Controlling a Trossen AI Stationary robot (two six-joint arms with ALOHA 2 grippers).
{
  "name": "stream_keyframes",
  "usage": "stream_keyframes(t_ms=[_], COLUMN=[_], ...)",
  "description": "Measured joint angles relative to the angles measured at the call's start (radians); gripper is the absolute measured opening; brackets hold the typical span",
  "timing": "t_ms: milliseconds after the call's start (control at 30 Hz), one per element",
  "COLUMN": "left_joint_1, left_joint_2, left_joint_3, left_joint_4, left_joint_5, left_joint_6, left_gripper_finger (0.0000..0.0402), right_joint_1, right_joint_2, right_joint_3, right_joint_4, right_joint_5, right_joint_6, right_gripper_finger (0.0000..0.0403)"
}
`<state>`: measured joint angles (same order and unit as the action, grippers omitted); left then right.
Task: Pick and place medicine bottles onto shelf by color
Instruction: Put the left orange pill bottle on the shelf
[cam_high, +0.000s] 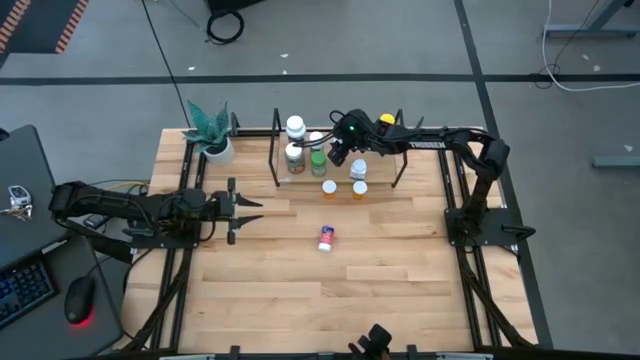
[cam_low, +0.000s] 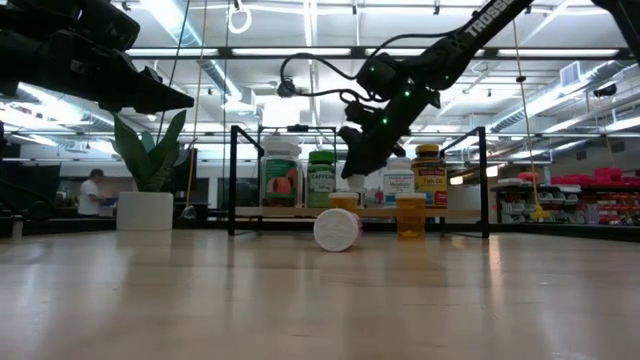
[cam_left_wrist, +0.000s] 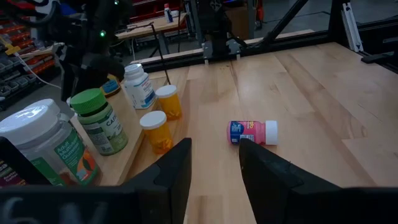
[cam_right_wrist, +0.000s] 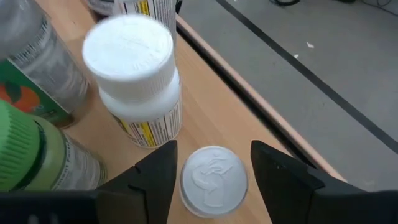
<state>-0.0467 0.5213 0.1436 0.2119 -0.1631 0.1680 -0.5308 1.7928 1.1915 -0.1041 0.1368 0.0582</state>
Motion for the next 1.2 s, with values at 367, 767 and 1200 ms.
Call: stream_keyframes(t_ms=[367,767,1200], left_joint_1=[0.0,0.0,0.0], left_joint_2=[0.0,0.0,0.0], left_joint_3=[0.0,0.0,0.0], left_joint_4=[0.0,0.0,0.001], left_joint_5=[0.0,0.0,0.0], left_joint_6=[0.0,-0.048,-0.073], left_gripper_finger=[0.015,0.014,0.0151], right_joint_1=[0.069,0.277,0.376], right_joint_2=[-0.121,-0.158,-0.148], right_joint_3=[0.021,0.021,0.09], right_joint_4=[-0.03,-0.066,-0.179], right_joint_5=[-0.013,-0.079,-0.024], right_joint_6=[-0.017,-0.036,0.054], right_gripper_finger=[0.0213,0.0213,0.0213])
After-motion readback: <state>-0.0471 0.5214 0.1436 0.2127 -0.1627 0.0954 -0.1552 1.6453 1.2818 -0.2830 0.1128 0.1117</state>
